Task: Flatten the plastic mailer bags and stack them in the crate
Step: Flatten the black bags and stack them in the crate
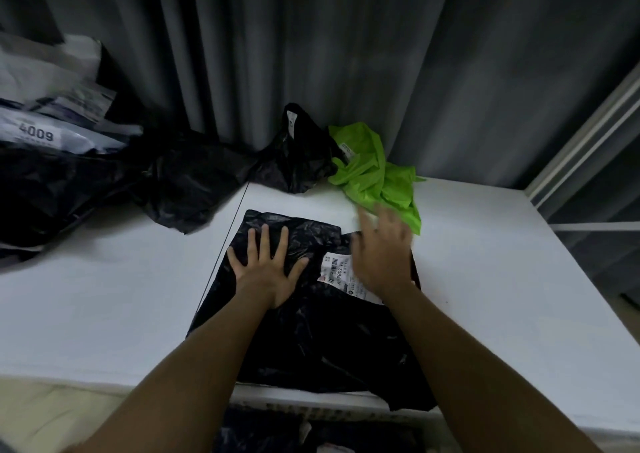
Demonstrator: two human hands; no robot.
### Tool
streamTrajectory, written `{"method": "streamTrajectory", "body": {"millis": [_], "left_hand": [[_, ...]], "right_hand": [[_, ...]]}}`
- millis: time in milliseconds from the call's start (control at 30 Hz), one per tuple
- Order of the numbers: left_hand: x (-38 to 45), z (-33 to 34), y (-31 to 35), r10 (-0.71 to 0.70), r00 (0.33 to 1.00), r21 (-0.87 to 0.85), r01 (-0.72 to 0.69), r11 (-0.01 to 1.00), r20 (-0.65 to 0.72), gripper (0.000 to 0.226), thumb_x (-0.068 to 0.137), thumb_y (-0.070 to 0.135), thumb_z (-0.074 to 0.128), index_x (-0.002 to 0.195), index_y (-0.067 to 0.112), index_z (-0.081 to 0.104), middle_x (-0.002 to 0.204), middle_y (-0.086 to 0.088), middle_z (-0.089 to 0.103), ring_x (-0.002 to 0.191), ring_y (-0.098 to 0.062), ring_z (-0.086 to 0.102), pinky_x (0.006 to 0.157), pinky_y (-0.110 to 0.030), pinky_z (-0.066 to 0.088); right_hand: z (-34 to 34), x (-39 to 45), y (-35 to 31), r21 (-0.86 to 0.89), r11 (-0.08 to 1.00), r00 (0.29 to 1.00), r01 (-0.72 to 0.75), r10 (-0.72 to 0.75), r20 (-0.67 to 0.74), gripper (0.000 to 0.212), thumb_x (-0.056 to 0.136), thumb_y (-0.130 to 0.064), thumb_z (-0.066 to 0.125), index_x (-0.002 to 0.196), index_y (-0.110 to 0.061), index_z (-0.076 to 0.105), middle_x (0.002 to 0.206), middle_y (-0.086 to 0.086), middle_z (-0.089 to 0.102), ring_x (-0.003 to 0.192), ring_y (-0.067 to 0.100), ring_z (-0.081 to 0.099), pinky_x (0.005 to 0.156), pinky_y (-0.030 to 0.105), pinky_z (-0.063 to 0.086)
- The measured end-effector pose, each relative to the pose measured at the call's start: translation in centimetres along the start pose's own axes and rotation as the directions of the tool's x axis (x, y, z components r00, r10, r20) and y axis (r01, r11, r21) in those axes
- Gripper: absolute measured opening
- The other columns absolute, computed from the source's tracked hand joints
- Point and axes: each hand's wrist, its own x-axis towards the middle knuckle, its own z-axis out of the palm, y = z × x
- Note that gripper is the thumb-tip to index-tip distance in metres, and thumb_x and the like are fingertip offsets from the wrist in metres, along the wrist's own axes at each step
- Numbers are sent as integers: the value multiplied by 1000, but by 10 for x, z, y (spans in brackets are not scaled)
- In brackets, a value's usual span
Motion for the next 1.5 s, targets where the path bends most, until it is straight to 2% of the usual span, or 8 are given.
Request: {"method": "streamTrajectory", "body": {"millis": [100, 167, 400, 700, 833, 967, 1267, 1500], "left_hand": [[-2, 1, 0, -21, 1000, -8, 21, 1000, -5, 72, 89, 71, 6, 145, 38, -24, 155, -2, -30, 141, -25, -30, 109, -62, -14], [-5, 0, -1, -35, 999, -13, 35, 999, -13, 71, 90, 70, 6, 145, 38, -23, 156, -2, -28, 141, -26, -30, 108, -62, -15], [-8, -1, -4, -92, 996, -30, 92, 995, 4, 72, 89, 72, 5, 148, 38, -18, 157, -3, -25, 142, -27, -28, 108, -63, -16], [0, -13, 1, -131, 990, 21, 130, 991, 61, 76, 87, 74, 6, 148, 35, -19, 154, -6, -31, 140, -31, -31, 106, -64, -17], [10, -18, -3, 150, 982, 131, -134, 982, -116, 68, 90, 70, 11, 147, 43, -14, 156, 1, -28, 140, -30, -31, 108, -65, -13], [23, -17, -10, 200, 980, 196, -195, 961, -7, 70, 84, 78, 10, 144, 51, -16, 154, 5, -31, 139, -31, -34, 107, -68, -13], [29, -14, -17, 51, 999, 132, -52, 990, 14, 88, 69, 91, 7, 144, 52, -13, 157, 5, -25, 142, -30, -28, 106, -68, -15], [1, -40, 6, 33, 999, 417, -16, 909, -33, 77, 86, 76, 8, 150, 37, -10, 159, -9, -15, 143, -43, -15, 110, -65, -7]], "right_hand": [[13, -14, -28, 85, 963, 930, 254, -267, 251, 60, 97, -54, 8, 149, -32, 30, 157, 4, 25, 145, 29, 19, 113, 53, 13], [22, -26, -26, 33, 970, 901, 240, -235, 364, 77, 86, -67, -10, 151, -37, 18, 160, 0, 14, 147, 29, 10, 114, 54, 7], [21, -35, 25, -111, 973, 825, -201, 229, 517, 78, 83, -80, 14, 150, -44, -5, 160, -10, -11, 145, 31, -18, 109, 65, -10], [18, -26, 25, -135, 977, 859, -166, 211, 466, 82, 84, -78, 20, 153, -35, 6, 162, 0, -3, 146, 36, -10, 110, 65, -8], [20, -12, 6, -53, 998, 971, -20, 32, 235, 85, 74, -76, 9, 150, -40, 18, 160, 9, 11, 145, 39, -1, 108, 68, -5], [28, -8, 3, -94, 996, 895, -7, 48, 443, 78, 76, -87, 3, 145, -54, -11, 159, -3, -21, 141, 38, -27, 104, 66, -20], [34, -10, 13, -96, 989, 828, -114, 148, 541, 78, 77, -87, 13, 144, -56, -11, 159, -3, -19, 142, 39, -25, 107, 66, -17], [-3, -4, -7, -245, 967, 814, 71, 85, 574, 74, 87, -77, 14, 150, -44, -6, 161, 4, -11, 143, 44, -11, 109, 68, -7]]}}
